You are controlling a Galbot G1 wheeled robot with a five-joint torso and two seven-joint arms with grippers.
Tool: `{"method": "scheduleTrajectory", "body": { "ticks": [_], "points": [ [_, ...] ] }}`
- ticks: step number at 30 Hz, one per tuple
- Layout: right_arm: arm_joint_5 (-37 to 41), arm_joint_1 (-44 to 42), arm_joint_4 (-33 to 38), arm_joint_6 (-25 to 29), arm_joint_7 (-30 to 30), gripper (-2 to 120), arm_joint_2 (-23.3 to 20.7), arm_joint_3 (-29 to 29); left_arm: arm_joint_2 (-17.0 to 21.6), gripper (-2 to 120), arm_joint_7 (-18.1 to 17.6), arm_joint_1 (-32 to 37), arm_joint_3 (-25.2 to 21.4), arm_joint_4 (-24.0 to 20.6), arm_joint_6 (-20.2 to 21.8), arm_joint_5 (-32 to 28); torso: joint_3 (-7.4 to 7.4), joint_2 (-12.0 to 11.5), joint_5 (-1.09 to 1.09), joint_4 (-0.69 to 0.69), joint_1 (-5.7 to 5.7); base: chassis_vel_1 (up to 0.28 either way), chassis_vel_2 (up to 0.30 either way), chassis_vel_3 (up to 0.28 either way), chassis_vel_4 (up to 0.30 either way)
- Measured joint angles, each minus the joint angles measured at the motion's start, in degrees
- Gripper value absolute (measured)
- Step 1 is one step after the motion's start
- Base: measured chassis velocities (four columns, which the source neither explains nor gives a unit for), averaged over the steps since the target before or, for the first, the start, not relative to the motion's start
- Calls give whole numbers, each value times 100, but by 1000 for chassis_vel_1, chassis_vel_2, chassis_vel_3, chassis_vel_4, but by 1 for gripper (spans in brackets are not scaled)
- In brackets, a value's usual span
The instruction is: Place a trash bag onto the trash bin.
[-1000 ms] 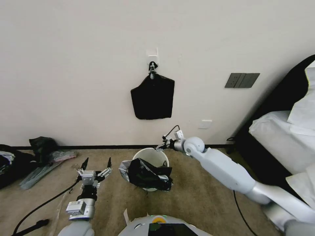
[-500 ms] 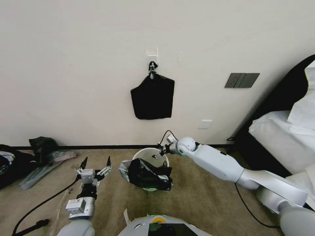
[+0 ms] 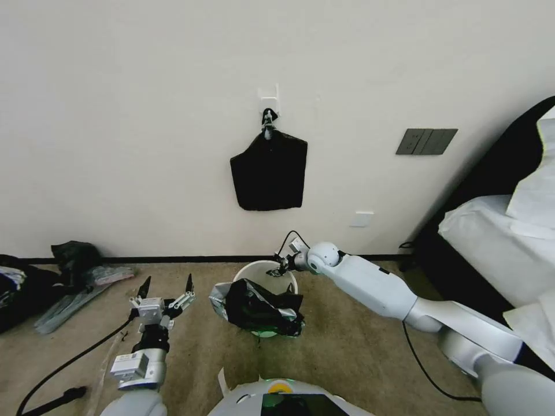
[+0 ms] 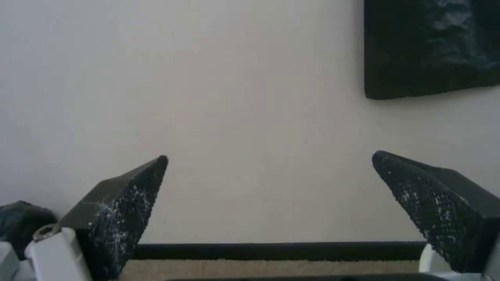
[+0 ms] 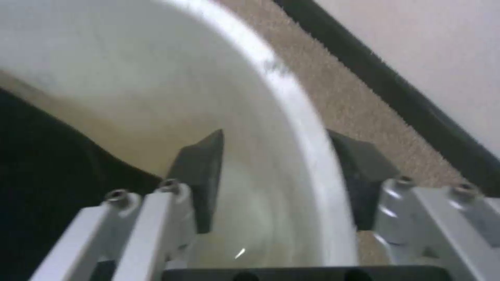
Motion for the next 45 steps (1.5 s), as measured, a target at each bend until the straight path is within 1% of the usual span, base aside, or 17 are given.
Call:
{"method": "scheduleTrajectory", "body": {
  "ticks": [3, 4, 6, 8, 10, 12, 22, 26, 27, 29, 30, 32, 33, 35, 37, 38, 45],
  "points": [
    [-52, 5, -34, 2, -38, 38, 29, 13, 38, 100, 0, 1, -1, 0, 0, -1, 0, 0, 0, 0, 0, 0, 0, 0, 0],
    [-80, 22, -50, 3, -67, 32, 32, -22, 53, 100, 0, 1, 0, -2, 3, -3, 0, 0, 0, 0, 0, 0, 0, 0, 0],
    [-96, 31, -53, 4, -78, 28, 33, -56, 55, 100, 0, 1, 4, -9, 5, -8, 0, 0, -1, 0, 0, 0, 0, 0, 0],
    [-116, 33, -53, 5, -99, 17, 36, -103, 50, 100, 0, -1, 19, -10, 8, -17, 0, 0, 0, 0, 0, 0, 0, 0, 0],
    [-117, 33, -53, 5, -105, 14, 37, -107, 46, 100, 0, -4, 24, -11, 9, -20, 0, 0, 0, 0, 0, 0, 0, 0, 0],
    [-114, 33, -60, 8, -120, 4, 28, -113, 40, 100, -1, -9, 34, -6, 10, -31, 0, 0, 1, 0, 0, 0, 0, 0, 0],
    [203, -30, -9, 12, 73, 3, -90, 29, 46, 100, -5, -18, 34, -1, 19, -66, 0, 0, 0, 1, 0, 0, 0, 0, 0],
    [986, -277, 285, 10, 898, 2, -345, 423, 79, 100, -7, -47, 25, -2, 44, -118, 0, 0, 0, 0, 0, 0, 0, 0, 0],
    [986, -277, 285, 10, 898, 2, -345, 423, 79, 100, -7, -47, 25, -2, 44, -118, 0, 0, 0, 0, 0, 0, 0, 0, 0],
    [1545, -521, 548, 9, 1470, 2, -487, 740, 95, 100, -8, -80, 30, -2, 77, -163, 0, 0, 0, -1, 0, 0, 0, 0, 0],
    [1545, -521, 548, 9, 1470, 2, -487, 740, 95, 100, -8, -80, 30, -2, 77, -163, 0, 0, 0, -1, 0, 0, 0, 0, 0],
    [2071, -838, 902, 10, 2034, 2, -617, 1043, 113, 100, -8, -118, 51, -2, 116, -209, 0, 0, 1, 0, 0, 0, 0, 0, 0],
    [2071, -838, 902, 10, 2034, 2, -617, 1043, 113, 100, -8, -118, 51, -2, 116, -209, 0, 0, 1, 0, 0, 0, 0, 0, 0],
    [2440, -1278, 1388, 16, 2709, 2, -753, 1424, 138, 100, -9, -167, 77, 7, 151, -227, -1, 1, 0, 0, 0, 0, 0, 0, 0],
    [2583, -1823, 1840, 37, 3379, 2, -797, 1913, 160, 100, -10, -209, 104, 15, 197, -236, -1, 0, 2, 0, 0, 0, 0, 0, 0],
    [2583, -1823, 1840, 37, 3379, 2, -797, 1913, 160, 100, -10, -209, 104, 15, 197, -236, -1, 0, 2, 0, 0, 0, 0, 0, 0],
    [2654, -3090, 2767, 220, 4547, 2, -843, 3067, 224, 100, -15, -298, 188, 17, 289, -307, -1, 0, 0, 0, 0, 0, 0, 0, 0]
  ]
}}
